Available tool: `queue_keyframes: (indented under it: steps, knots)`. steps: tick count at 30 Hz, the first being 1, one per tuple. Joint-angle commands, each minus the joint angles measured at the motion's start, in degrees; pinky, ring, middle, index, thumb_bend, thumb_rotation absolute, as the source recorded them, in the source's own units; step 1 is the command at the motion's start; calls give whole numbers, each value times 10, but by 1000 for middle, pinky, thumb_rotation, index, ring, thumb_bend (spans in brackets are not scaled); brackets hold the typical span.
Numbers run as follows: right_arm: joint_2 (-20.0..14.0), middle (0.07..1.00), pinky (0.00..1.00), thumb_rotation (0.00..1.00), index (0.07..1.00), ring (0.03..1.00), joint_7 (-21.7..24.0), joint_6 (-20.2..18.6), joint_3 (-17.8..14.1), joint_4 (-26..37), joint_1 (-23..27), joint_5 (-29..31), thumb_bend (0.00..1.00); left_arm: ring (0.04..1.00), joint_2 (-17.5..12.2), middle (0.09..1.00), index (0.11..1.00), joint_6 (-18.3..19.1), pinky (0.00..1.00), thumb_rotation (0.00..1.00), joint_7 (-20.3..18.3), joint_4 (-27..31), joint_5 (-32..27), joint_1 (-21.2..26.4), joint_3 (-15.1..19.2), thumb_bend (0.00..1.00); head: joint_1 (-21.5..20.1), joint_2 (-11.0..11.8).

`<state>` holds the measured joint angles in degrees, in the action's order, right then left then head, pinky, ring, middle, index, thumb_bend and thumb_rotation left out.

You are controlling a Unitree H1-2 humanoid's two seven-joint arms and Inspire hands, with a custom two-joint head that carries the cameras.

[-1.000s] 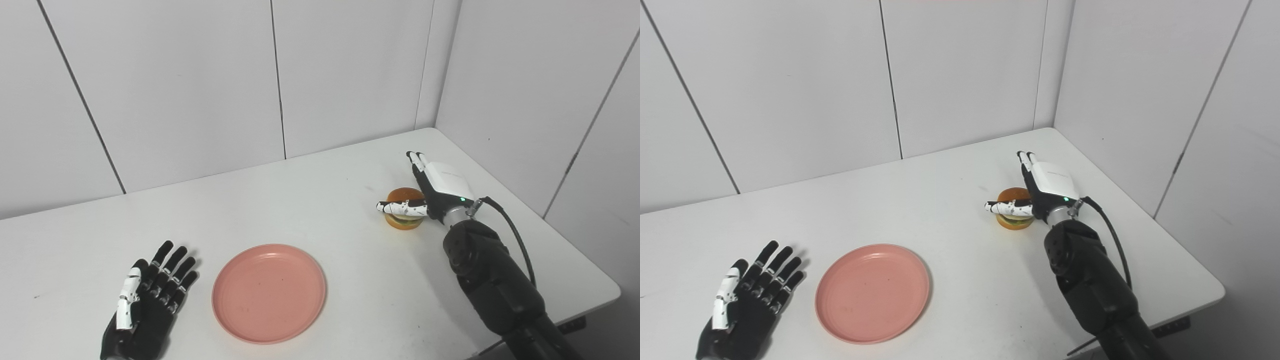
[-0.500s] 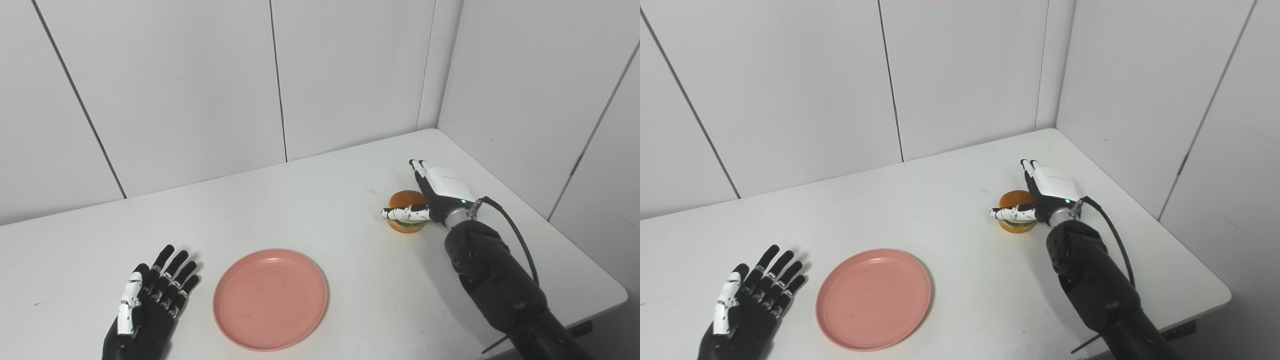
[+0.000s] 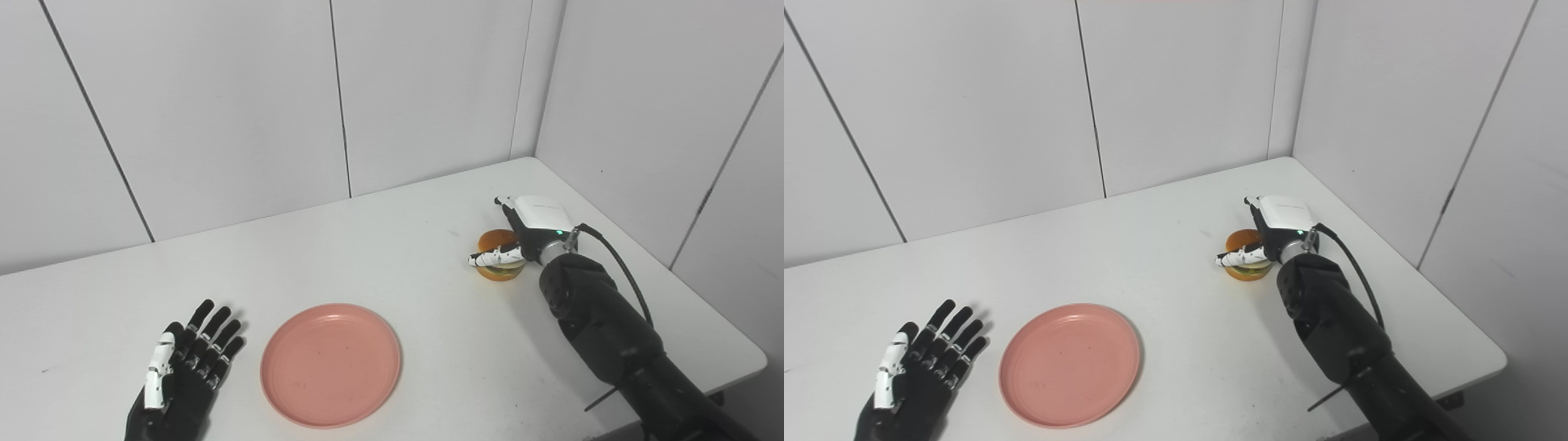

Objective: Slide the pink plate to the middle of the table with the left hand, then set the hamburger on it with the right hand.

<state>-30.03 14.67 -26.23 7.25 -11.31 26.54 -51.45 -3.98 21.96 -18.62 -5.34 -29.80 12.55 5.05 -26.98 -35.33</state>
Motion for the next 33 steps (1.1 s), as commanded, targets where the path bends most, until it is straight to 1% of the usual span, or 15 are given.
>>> queue_keyframes:
  steps: [1, 2, 3, 4, 5, 6, 8, 9, 17, 24, 26, 28, 30, 33]
  knots:
    - [-9, 719, 496, 457, 773, 636, -3, -7, -15, 13, 26, -11, 903, 950, -8, 953, 947, 12, 974, 1000, 4, -5, 7, -3, -1, 317, 1, 1]
    - [-6, 647, 433, 393, 729, 556, -9, -6, -20, 17, 24, -2, 868, 949, -8, 953, 947, 12, 973, 1000, 4, -4, 7, -3, -2, 318, 1, 1]
    - [-3, 568, 362, 300, 678, 465, -15, -6, -25, 20, 22, 6, 816, 949, -8, 952, 947, 12, 972, 1000, 5, -3, 7, -3, -2, 319, 3, -3]
    - [0, 510, 313, 223, 655, 399, -17, -6, -29, 22, 21, 13, 771, 949, -8, 951, 946, 13, 971, 1000, 6, -2, 7, -3, -2, 319, 3, -3]
    - [1, 490, 298, 195, 619, 378, -20, -6, -31, 22, 20, 18, 714, 949, -8, 951, 947, 14, 972, 1000, 6, -1, 7, -3, -2, 319, 3, -4]
    - [2, 469, 282, 167, 556, 358, -22, -6, -32, 22, 20, 22, 618, 949, -8, 952, 948, 14, 973, 1000, 6, -1, 7, -3, -2, 319, 3, -4]
    - [5, 451, 268, 139, 504, 341, -22, -6, -35, 21, 21, 22, 537, 948, -8, 952, 949, 16, 970, 1000, 9, 1, 7, -3, -2, 320, 4, -5]
    - [6, 446, 264, 133, 496, 337, -22, -6, -36, 20, 22, 23, 524, 948, -8, 952, 948, 17, 968, 1000, 10, 2, 7, -3, -2, 320, 5, -6]
    - [11, 426, 265, 130, 489, 332, 7, -7, -52, 41, 24, 7, 512, 946, -7, 950, 946, 11, 962, 1000, 12, 2, 14, -1, -6, 318, 9, -8]
    - [10, 423, 260, 130, 490, 335, 17, -7, -59, 72, 23, -1, 511, 946, -4, 948, 945, 7, 964, 1000, 16, 5, 21, -1, -10, 320, 18, -11]
    - [11, 441, 267, 133, 491, 349, 15, -7, -62, 85, 22, 1, 511, 944, -2, 945, 941, 8, 962, 1000, 16, 7, 23, -2, -10, 319, 20, -12]
    - [11, 433, 259, 132, 489, 341, 15, -6, -64, 101, 21, 4, 512, 942, -1, 943, 941, 9, 959, 1000, 19, 9, 26, -2, -11, 319, 23, -12]
    - [17, 426, 261, 132, 487, 340, 30, -7, -67, 124, 23, -7, 512, 941, 1, 942, 941, 10, 957, 1000, 22, 11, 29, -2, -12, 320, 28, -13]
    - [23, 428, 270, 132, 486, 347, 50, -7, -63, 163, 25, -16, 512, 946, 4, 947, 948, 11, 963, 1000, 22, 14, 28, -3, -13, 319, 34, -13]
